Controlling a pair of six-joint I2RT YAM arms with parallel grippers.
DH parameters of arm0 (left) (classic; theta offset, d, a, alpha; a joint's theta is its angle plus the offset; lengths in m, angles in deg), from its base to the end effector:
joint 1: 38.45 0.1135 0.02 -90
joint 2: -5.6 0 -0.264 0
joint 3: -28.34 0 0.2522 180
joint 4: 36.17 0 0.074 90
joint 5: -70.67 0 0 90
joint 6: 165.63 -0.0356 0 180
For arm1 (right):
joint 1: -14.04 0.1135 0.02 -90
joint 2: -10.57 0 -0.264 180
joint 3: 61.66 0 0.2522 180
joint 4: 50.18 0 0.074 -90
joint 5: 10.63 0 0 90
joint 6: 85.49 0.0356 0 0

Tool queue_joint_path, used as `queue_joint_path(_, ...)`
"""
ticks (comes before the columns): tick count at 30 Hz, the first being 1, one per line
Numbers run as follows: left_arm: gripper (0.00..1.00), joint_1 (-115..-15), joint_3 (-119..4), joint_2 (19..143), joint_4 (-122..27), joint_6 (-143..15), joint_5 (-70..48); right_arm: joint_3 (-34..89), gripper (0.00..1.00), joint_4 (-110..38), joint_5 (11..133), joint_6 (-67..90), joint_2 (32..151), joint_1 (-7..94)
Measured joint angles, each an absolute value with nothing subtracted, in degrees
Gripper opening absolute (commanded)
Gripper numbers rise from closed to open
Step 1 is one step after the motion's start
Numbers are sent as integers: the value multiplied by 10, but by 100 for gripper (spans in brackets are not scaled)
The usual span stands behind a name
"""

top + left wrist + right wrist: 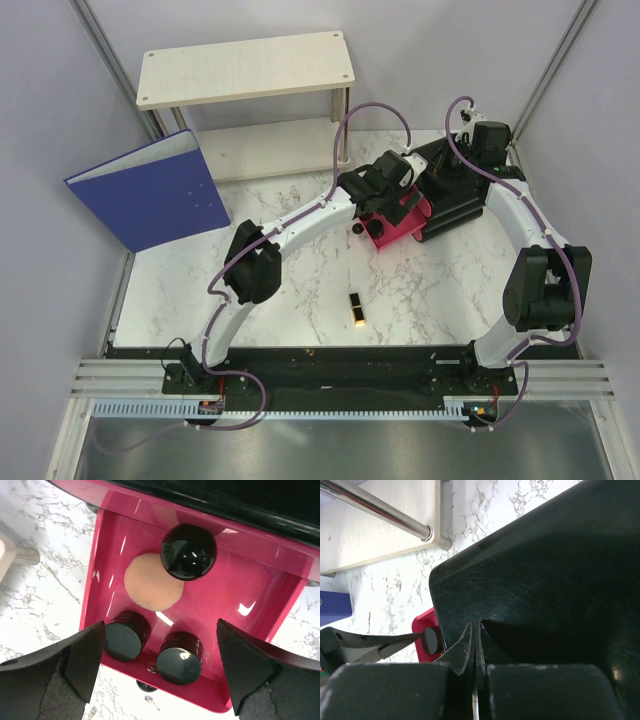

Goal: Organize the makeup

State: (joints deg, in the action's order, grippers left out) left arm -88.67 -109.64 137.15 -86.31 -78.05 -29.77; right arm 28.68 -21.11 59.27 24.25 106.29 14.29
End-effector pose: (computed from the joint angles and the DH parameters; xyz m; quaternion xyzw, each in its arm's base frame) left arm 0.3406 -0.3990 0.2640 0.3740 0.8366 -0.0821 0.3918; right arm 0.3859 0.0139 0.2918 0.0673 0.8724 0.2317 0.4251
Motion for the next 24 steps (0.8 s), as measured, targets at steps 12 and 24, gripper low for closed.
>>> queue_joint_path(12, 98, -869, -945, 1250, -860, -813, -288, 281, 0, -223, 588, 245, 1063, 143)
queue_joint_path(24, 89, -851, -668, 1128, -790, -911, -186, 278, 0, -228, 586, 245, 1062, 143)
